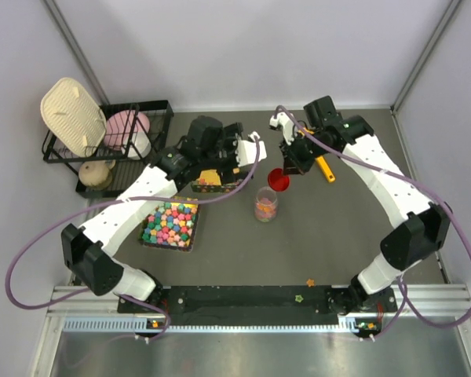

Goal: Pack the candies
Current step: Close the bottle lid on the packing bottle.

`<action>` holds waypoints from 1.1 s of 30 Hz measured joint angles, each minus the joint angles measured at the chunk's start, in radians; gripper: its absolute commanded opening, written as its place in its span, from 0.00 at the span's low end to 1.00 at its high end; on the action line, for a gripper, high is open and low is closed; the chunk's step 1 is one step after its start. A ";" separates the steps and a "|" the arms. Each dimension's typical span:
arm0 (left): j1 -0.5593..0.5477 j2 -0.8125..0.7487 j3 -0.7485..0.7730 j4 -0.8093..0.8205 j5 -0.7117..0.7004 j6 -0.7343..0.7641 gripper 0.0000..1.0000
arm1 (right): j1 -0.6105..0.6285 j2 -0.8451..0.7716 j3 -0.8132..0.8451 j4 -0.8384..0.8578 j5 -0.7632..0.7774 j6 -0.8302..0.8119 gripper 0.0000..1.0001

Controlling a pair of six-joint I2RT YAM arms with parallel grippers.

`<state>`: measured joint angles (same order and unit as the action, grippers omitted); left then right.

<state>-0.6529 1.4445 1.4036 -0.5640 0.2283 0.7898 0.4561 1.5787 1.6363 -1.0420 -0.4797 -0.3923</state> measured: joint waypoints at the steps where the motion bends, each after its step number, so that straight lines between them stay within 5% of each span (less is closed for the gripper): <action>1: 0.000 0.000 0.027 -0.002 -0.016 0.018 0.99 | 0.000 0.016 0.019 -0.018 -0.010 -0.002 0.00; 10: -0.018 -0.096 0.132 -0.073 -0.063 0.373 0.99 | 0.000 0.098 0.252 -0.156 -0.099 -0.026 0.00; 20: -0.079 -0.394 -0.336 0.058 0.101 0.907 0.99 | 0.000 0.103 0.311 -0.223 -0.161 -0.052 0.00; 33: -0.253 -0.259 -0.386 0.340 0.119 0.990 0.94 | 0.027 0.130 0.273 -0.207 -0.206 -0.051 0.00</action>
<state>-0.9054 1.1858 1.0172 -0.2245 0.3470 1.7794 0.4835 1.7092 1.9091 -1.2488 -0.6857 -0.4435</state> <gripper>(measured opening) 0.987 0.007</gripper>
